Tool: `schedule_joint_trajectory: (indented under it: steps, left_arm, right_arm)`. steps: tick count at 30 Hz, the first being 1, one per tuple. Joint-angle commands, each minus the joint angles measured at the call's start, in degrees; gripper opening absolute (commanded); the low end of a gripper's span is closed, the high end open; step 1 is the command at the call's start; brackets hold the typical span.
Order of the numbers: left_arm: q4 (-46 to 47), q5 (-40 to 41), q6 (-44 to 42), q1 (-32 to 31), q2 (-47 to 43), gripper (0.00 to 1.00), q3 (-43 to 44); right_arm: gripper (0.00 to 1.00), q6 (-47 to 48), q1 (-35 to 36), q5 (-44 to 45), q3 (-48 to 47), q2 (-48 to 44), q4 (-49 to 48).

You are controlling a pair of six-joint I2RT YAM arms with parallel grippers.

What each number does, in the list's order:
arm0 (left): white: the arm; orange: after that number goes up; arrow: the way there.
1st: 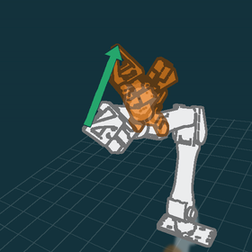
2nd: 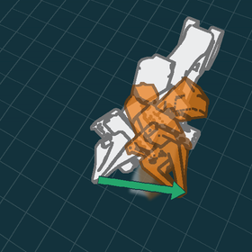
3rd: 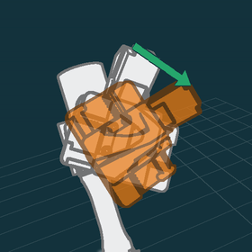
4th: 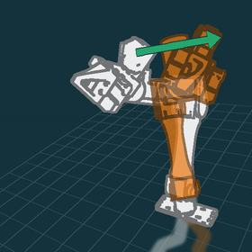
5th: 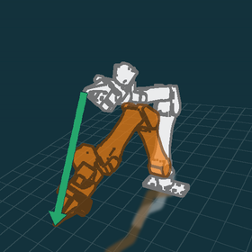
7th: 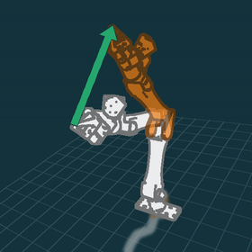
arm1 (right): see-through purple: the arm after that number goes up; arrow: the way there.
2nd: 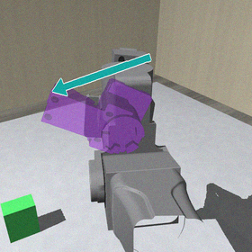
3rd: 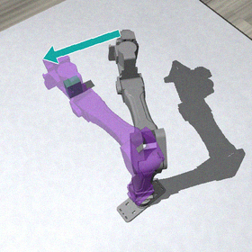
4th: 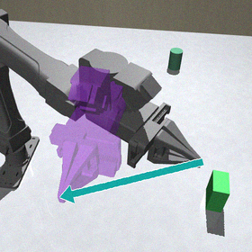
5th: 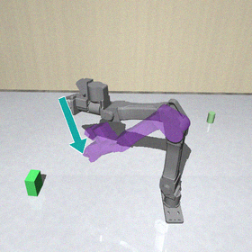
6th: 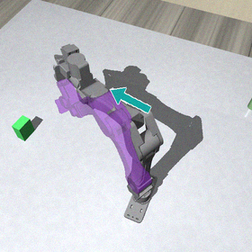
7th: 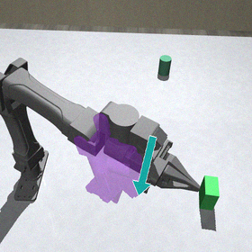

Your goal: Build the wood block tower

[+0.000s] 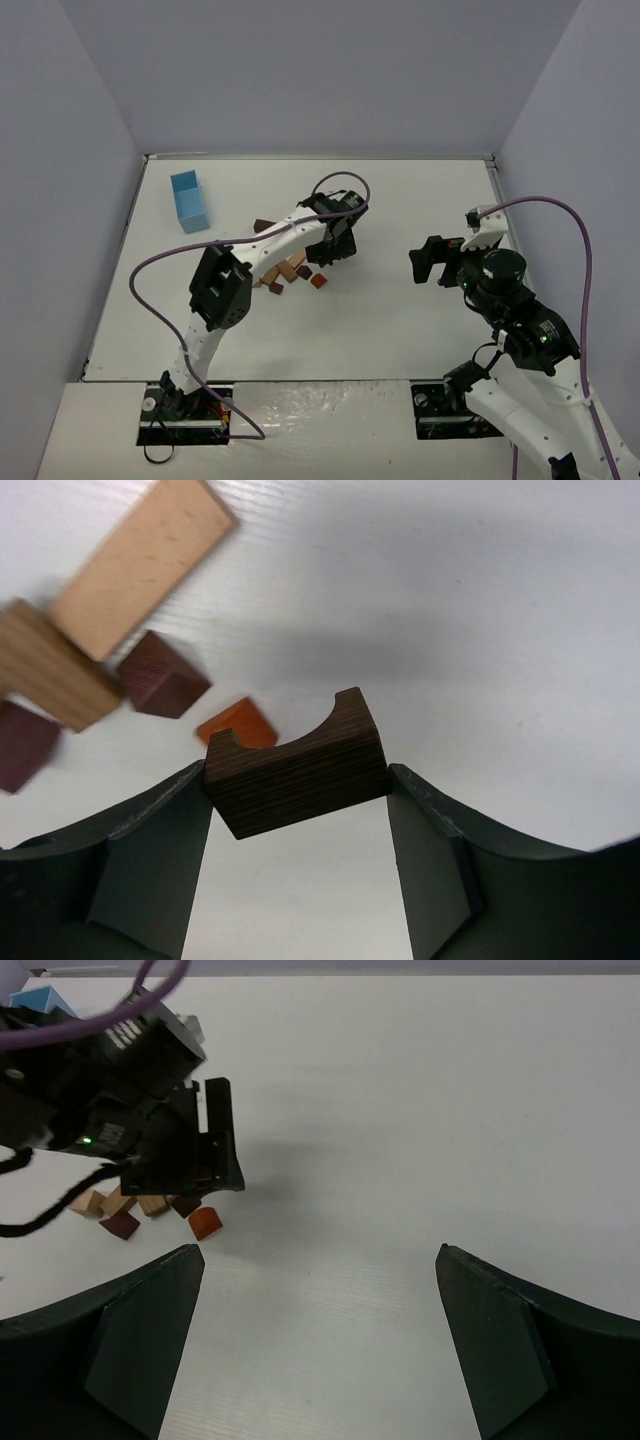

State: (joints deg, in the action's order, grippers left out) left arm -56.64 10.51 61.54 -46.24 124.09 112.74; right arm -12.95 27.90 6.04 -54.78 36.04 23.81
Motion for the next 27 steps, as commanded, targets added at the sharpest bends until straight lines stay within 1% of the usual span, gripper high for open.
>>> schedule_joint_trajectory:
  steps: [1,5,6,8,11,14,18,21,27]
  left_arm:
    - [-0.3,2.2,-19.2,3.8,-12.8,0.11,-1.3]
    - [-0.6,-1.4,-31.9,8.2,-15.2,0.1,-3.5]
    - [-0.6,-2.3,-34.6,9.9,-16.0,0.08,-4.9]
    - [-0.4,-3.4,-39.2,13.1,-16.9,0.0,-7.2]
    - [-0.3,-6.3,-45.9,16.0,-17.5,0.0,-9.1]
    - [-0.3,-8.7,-52.4,19.2,-16.2,0.0,-9.9]
    - [0.7,-9.3,-57.6,22.0,-12.9,0.0,-10.9]
    - [4.2,-13.3,-60.4,23.9,-11.7,0.0,-12.8]
    - [10.4,-15.6,-64.5,26.3,-11.0,0.01,-18.4]
  right_arm:
    - [1.0,1.7,0.5,2.0,-0.2,1.5,-4.0]
    - [1.0,1.7,0.5,2.4,-0.1,2.0,-4.0]
    - [1.0,1.6,0.6,2.5,-0.1,2.0,-4.0]
    - [1.0,1.1,0.5,2.9,0.1,1.6,-3.9]
    - [1.0,0.6,0.5,3.5,0.4,1.0,-4.0]
    - [1.0,0.5,0.5,4.1,0.4,1.0,-4.0]
    - [1.0,0.3,0.5,4.9,0.6,1.0,-4.0]
    - [1.0,0.1,0.5,5.4,0.7,1.0,-3.9]
    - [1.0,-0.3,0.5,6.2,0.9,0.2,-3.9]
